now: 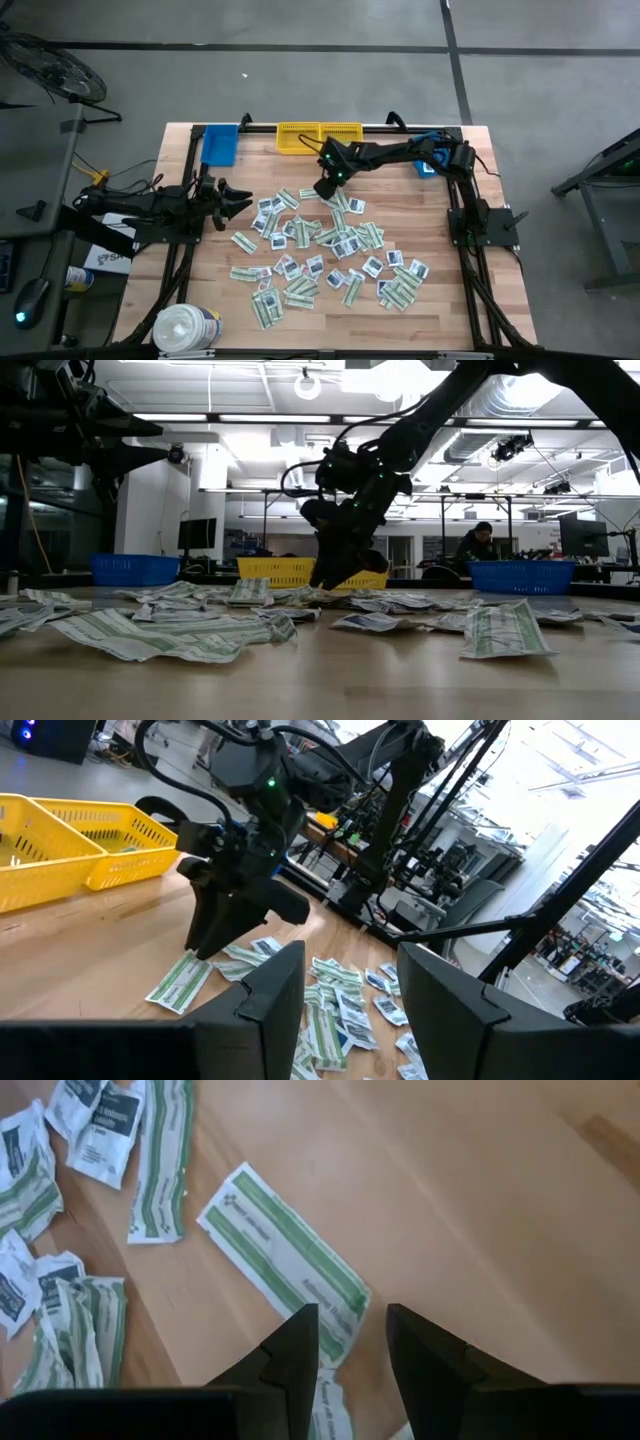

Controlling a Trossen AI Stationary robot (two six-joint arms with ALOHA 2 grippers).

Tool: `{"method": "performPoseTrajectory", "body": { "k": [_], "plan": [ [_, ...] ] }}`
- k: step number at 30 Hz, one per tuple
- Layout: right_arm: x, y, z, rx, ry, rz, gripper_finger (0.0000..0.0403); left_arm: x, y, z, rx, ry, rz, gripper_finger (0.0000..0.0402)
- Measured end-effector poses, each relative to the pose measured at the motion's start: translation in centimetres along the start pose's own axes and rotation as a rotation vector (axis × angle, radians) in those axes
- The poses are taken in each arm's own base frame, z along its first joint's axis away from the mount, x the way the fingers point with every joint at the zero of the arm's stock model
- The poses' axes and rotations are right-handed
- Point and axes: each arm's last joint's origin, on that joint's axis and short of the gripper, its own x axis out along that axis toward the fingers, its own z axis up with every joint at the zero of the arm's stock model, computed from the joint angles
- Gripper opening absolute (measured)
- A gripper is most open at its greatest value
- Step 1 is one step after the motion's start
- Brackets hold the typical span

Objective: Pick & Place First Aid Supplies
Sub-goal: Put the green bandage pack into the right yellow bin

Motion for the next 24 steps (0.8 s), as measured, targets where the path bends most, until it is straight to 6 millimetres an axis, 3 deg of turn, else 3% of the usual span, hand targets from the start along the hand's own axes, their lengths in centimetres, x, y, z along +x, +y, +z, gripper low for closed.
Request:
{"method": "performPoseTrajectory", "body": {
  "k": [18,24],
  "plan": [
    [0.4,1.1,-0.4,-0.044,-0.036,-0.068,0.0114,0.0,0.0,0.0,0.0,0.0,0.0,0.0161],
    [0.4,1.1,-0.5,-0.06,-0.03,-0.097,0.0086,0.0,0.0,0.0,0.0,0.0,0.001,0.0161]
  ]
}}
